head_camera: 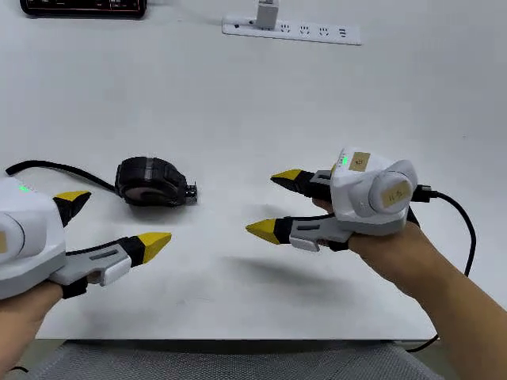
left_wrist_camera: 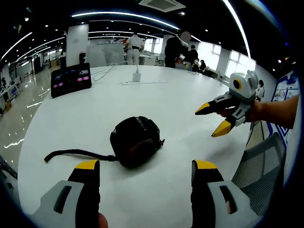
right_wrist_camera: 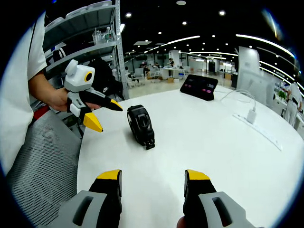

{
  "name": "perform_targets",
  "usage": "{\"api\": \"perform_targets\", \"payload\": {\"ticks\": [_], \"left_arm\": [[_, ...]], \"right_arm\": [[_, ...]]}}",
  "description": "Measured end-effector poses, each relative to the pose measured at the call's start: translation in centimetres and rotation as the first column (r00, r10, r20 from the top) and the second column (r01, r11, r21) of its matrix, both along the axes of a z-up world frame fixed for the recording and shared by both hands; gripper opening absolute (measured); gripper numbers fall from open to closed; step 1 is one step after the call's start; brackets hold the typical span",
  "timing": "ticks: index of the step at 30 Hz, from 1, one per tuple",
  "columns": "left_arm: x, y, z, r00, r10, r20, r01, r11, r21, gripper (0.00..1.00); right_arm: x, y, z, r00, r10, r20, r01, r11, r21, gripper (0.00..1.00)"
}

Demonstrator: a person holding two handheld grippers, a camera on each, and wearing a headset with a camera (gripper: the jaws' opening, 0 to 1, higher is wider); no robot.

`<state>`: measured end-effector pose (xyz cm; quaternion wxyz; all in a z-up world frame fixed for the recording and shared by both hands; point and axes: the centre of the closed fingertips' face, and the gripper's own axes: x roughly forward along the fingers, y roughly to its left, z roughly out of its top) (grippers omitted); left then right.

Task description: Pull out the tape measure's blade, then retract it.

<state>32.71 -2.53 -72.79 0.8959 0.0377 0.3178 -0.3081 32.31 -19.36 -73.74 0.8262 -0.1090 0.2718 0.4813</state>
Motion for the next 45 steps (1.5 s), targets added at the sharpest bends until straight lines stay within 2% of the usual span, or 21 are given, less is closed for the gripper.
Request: {"api": "perform_targets", "payload": {"ticks": [5, 12, 18, 21, 26, 40, 45], "left_arm": [[-0.5, 0.3, -0.3, 0.999, -0.034, 0.001, 0.034, 0.999, 0.011, 0.78], [-0.7, 1.6, -0.8, 0.998, -0.064, 0.008, 0.064, 0.997, 0.048, 0.80], [-1.0, 2.2, -0.8, 0.995, -0.093, 0.023, 0.091, 0.994, 0.067, 0.84], [-1.2, 2.4, -0.9, 0.995, -0.101, 0.019, 0.100, 0.992, 0.072, 0.84], [-1.5, 2.7, -0.9, 0.991, -0.131, 0.035, 0.127, 0.987, 0.102, 0.80], [-2.1, 3.3, -0.9, 0.988, -0.153, 0.022, 0.150, 0.984, 0.101, 0.83], [-2.2, 3.5, -0.8, 0.985, -0.167, 0.030, 0.163, 0.980, 0.115, 0.82]], "right_arm": [[-0.5, -1.0, -0.1, 1.000, -0.022, -0.003, 0.022, 1.000, -0.012, 0.53], [-1.3, -2.3, -0.3, 0.999, -0.053, -0.012, 0.052, 0.998, -0.020, 0.57], [-1.9, -3.4, -0.4, 0.997, -0.077, -0.017, 0.076, 0.997, -0.028, 0.59], [-2.2, -3.8, -0.3, 0.996, -0.087, -0.018, 0.087, 0.996, -0.028, 0.60], [-2.8, -4.4, -0.4, 0.994, -0.103, -0.023, 0.102, 0.994, -0.032, 0.62], [-4.5, -6.4, -0.8, 0.989, -0.142, -0.042, 0.140, 0.989, -0.048, 0.63], [-4.8, -6.8, -0.8, 0.987, -0.156, -0.048, 0.154, 0.987, -0.046, 0.63]]}}
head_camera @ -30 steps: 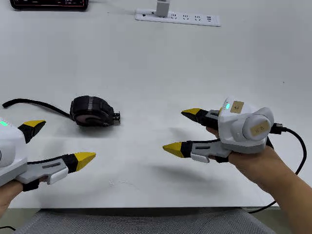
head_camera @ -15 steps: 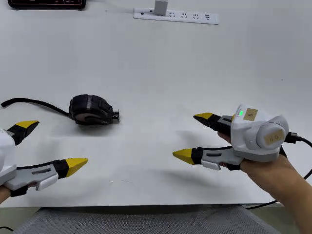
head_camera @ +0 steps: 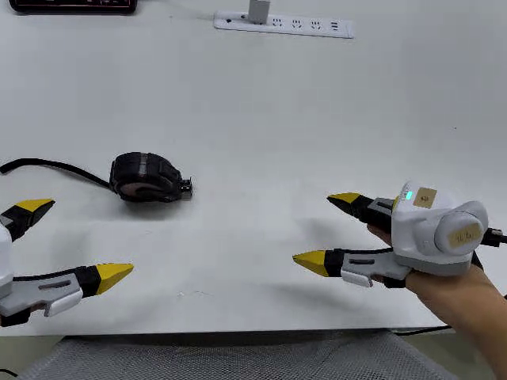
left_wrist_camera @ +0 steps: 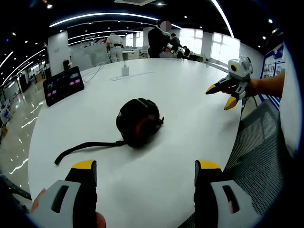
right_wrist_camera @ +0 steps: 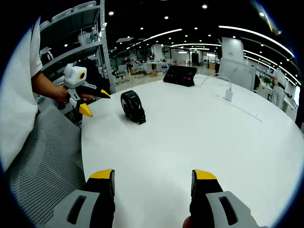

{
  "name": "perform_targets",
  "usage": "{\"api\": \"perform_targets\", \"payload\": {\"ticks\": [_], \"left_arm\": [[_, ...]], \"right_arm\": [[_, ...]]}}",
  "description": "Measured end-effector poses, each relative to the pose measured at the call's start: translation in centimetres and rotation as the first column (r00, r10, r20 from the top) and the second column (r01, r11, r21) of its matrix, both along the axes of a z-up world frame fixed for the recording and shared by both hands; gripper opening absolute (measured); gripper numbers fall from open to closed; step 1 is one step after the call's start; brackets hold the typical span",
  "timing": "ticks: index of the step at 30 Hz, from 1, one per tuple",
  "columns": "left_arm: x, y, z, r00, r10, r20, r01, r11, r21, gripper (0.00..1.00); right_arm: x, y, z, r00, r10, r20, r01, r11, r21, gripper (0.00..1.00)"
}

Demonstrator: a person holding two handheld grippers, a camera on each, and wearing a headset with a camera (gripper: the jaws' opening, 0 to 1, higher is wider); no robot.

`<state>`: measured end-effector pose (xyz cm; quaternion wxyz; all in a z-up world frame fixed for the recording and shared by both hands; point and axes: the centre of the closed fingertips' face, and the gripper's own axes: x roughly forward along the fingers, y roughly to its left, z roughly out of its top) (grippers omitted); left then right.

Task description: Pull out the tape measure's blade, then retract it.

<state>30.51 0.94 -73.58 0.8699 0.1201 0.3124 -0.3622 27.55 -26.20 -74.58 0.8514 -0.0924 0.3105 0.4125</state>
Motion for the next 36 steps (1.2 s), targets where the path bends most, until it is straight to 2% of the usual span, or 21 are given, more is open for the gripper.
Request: {"api": "perform_targets", "payload": {"ticks": [9, 26, 30, 36], "left_arm": [[-0.2, -0.1, 0.2, 1.000, -0.008, -0.017, 0.008, 1.000, -0.014, 0.76], [-0.3, 0.3, 0.5, 1.000, -0.029, 0.000, 0.029, 0.999, -0.021, 0.80], [-0.2, 0.4, 0.8, 0.999, -0.036, 0.010, 0.036, 0.999, -0.033, 0.83], [-0.1, 0.4, 1.0, 0.999, -0.042, 0.009, 0.043, 0.998, -0.041, 0.86]], "right_arm": [[-0.2, -0.6, 0.1, 1.000, -0.019, 0.001, 0.019, 1.000, 0.000, 0.62], [-0.6, -1.9, 0.3, 0.999, -0.033, 0.006, 0.033, 0.999, -0.010, 0.63], [-0.6, -1.9, 0.3, 0.999, -0.038, 0.008, 0.038, 0.999, -0.007, 0.66], [-0.7, -2.1, 0.3, 0.999, -0.045, 0.003, 0.045, 0.999, -0.009, 0.70]]}}
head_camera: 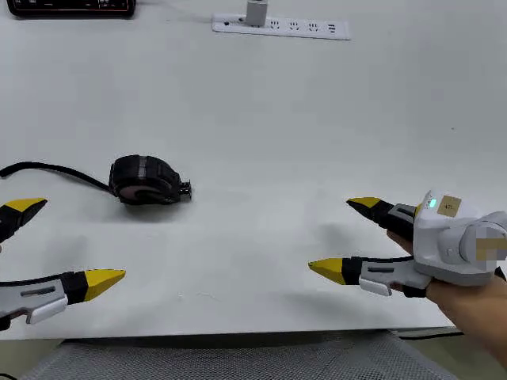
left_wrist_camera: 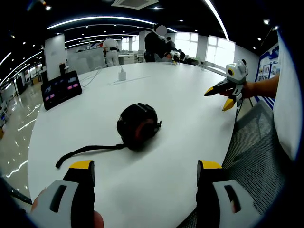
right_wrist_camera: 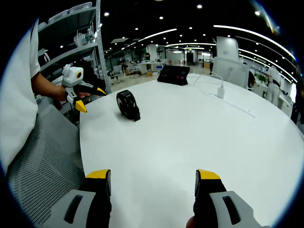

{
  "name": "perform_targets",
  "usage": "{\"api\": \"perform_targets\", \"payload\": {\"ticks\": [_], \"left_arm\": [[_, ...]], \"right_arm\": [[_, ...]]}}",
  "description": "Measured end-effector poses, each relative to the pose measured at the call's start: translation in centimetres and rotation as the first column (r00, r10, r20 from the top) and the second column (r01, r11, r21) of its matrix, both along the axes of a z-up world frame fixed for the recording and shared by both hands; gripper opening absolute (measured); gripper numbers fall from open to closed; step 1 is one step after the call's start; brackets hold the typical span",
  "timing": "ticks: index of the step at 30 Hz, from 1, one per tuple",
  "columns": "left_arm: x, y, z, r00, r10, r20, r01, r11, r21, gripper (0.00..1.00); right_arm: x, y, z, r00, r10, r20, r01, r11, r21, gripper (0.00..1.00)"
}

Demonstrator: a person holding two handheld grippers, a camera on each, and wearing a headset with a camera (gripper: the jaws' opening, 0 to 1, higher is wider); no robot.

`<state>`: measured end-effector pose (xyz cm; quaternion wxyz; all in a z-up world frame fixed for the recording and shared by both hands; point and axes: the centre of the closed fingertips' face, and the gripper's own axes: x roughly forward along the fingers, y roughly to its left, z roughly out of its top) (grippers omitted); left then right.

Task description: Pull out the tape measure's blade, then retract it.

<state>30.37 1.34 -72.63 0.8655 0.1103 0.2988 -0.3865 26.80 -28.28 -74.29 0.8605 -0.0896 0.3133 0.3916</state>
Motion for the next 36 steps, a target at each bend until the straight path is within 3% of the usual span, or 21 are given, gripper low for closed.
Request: {"api": "perform_targets", "payload": {"ticks": [5, 14, 36], "left_arm": [[-0.13, -0.17, 0.11, 1.000, -0.006, -0.005, 0.006, 1.000, -0.012, 0.89], [-0.22, -0.07, 0.01, 1.000, -0.023, 0.004, 0.023, 1.000, 0.010, 0.87], [-0.10, 0.05, -0.04, 1.000, 0.010, -0.020, -0.010, 1.000, -0.021, 0.88]], "right_arm": [[-0.04, -0.14, -0.07, 1.000, -0.002, -0.002, 0.002, 1.000, -0.004, 0.76], [-0.24, -0.04, -0.07, 1.000, 0.002, 0.002, -0.002, 1.000, -0.005, 0.85], [-0.36, -0.10, -0.02, 1.000, -0.002, -0.001, 0.002, 1.000, -0.002, 0.83]]}}
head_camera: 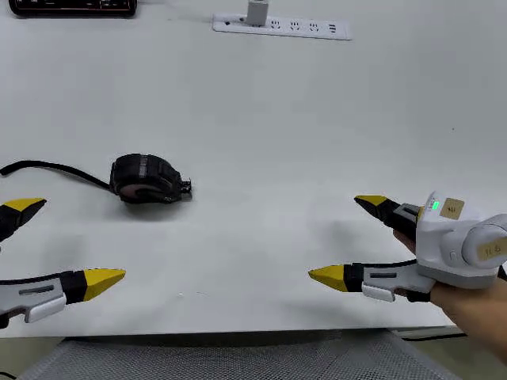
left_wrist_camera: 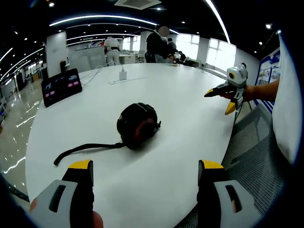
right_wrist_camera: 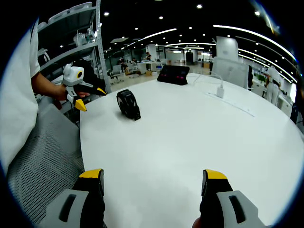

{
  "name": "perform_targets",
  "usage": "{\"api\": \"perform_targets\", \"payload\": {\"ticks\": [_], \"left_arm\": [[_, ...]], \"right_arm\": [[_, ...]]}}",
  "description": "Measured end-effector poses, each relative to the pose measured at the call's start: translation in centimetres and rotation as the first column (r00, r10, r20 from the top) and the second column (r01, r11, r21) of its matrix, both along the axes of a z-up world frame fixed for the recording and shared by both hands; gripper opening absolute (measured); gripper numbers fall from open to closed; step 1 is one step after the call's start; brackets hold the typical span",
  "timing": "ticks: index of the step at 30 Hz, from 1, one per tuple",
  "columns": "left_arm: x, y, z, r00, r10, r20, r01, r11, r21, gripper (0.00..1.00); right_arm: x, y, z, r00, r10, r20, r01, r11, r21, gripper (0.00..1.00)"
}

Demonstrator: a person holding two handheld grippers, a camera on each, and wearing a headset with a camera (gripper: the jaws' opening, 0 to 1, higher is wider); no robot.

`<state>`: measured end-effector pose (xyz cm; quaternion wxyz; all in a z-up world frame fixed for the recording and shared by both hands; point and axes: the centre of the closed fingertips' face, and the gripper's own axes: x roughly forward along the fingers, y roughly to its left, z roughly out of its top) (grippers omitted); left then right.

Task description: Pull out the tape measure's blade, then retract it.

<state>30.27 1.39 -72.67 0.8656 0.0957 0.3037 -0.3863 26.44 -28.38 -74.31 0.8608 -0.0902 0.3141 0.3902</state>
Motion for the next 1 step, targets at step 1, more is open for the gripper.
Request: {"api": "perform_targets", "payload": {"ticks": [1], "left_arm": [[0.00, 0.00, -0.01, 1.000, -0.001, -0.001, 0.001, 1.000, -0.001, 0.88]], "right_arm": [[-0.03, 0.01, -0.01, 1.000, 0.000, 0.000, 0.000, 1.000, 0.000, 0.83]]}}
